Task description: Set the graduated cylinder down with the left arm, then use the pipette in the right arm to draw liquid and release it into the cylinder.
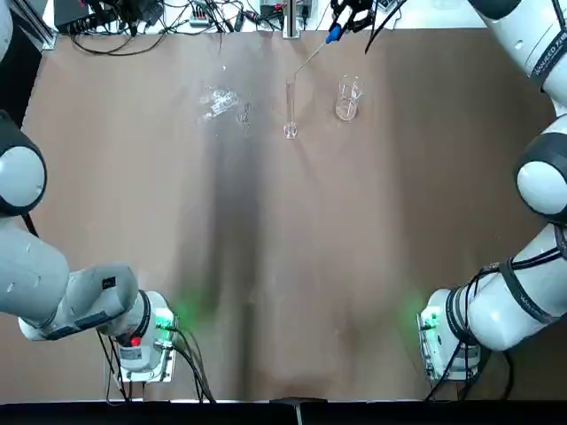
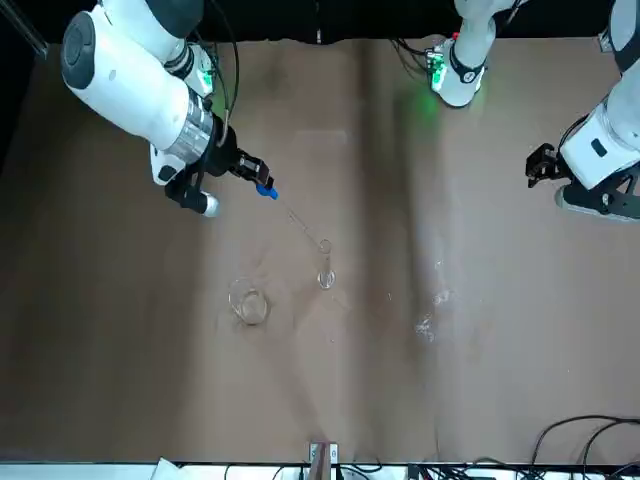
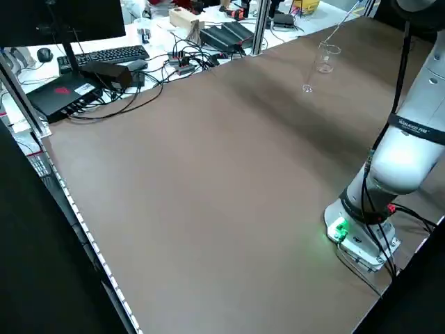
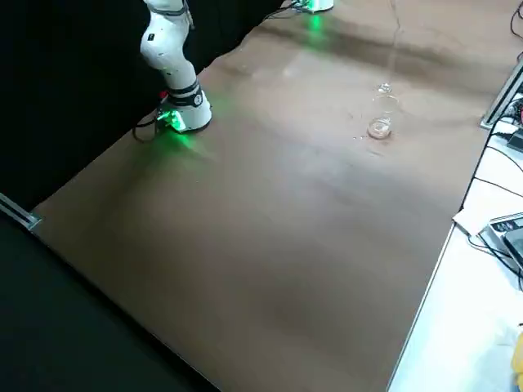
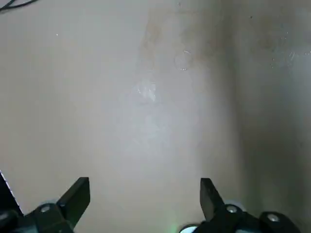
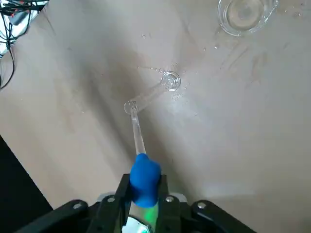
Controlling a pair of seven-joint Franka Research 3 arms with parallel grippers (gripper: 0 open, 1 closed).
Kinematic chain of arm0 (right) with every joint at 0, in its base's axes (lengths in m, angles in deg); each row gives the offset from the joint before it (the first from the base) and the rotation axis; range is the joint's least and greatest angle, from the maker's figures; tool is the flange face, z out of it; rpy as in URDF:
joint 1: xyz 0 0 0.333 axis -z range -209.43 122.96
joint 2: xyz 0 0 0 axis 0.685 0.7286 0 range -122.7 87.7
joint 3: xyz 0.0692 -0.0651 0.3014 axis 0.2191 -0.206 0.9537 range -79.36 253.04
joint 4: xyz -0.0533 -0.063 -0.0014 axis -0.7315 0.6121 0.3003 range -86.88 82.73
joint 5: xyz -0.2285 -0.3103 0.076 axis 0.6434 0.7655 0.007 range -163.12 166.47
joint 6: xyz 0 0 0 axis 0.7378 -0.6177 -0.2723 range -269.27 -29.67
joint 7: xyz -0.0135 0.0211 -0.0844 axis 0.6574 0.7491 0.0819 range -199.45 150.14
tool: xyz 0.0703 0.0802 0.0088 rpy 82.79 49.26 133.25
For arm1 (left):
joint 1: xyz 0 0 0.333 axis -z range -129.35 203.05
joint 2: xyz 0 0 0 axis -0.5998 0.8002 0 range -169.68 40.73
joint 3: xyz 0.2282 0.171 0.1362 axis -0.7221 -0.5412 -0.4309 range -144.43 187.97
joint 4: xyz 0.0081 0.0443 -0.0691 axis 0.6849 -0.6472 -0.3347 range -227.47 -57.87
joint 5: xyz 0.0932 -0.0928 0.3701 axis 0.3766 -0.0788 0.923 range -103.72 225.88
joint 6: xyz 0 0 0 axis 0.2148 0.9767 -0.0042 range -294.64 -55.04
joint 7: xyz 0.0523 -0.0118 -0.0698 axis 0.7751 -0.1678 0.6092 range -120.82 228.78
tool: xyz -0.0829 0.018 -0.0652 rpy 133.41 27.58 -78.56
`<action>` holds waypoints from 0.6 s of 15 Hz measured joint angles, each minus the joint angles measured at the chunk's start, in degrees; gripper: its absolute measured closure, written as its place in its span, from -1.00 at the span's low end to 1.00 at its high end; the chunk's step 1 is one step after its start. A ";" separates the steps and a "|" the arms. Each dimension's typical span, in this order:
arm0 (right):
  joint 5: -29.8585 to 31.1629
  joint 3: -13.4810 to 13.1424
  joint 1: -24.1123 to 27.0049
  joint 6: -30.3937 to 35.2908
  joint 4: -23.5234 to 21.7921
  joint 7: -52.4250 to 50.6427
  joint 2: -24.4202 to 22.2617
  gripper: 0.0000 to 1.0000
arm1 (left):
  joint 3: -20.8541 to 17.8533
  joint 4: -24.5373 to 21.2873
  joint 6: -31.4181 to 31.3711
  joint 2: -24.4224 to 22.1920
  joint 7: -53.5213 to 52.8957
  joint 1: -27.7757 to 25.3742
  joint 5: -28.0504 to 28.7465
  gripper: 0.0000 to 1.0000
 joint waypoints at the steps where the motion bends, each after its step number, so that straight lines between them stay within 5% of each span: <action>1: 0.07 0.00 -0.22 0.00 -0.01 0.00 0.03 0.48 | -0.07 -0.10 0.00 0.05 0.75 -0.22 -0.01 -1.00; 9: 0.51 0.00 -1.55 -0.14 -0.09 0.02 0.50 0.48 | 0.69 -0.11 -0.04 0.04 2.99 -2.53 -2.09 -1.00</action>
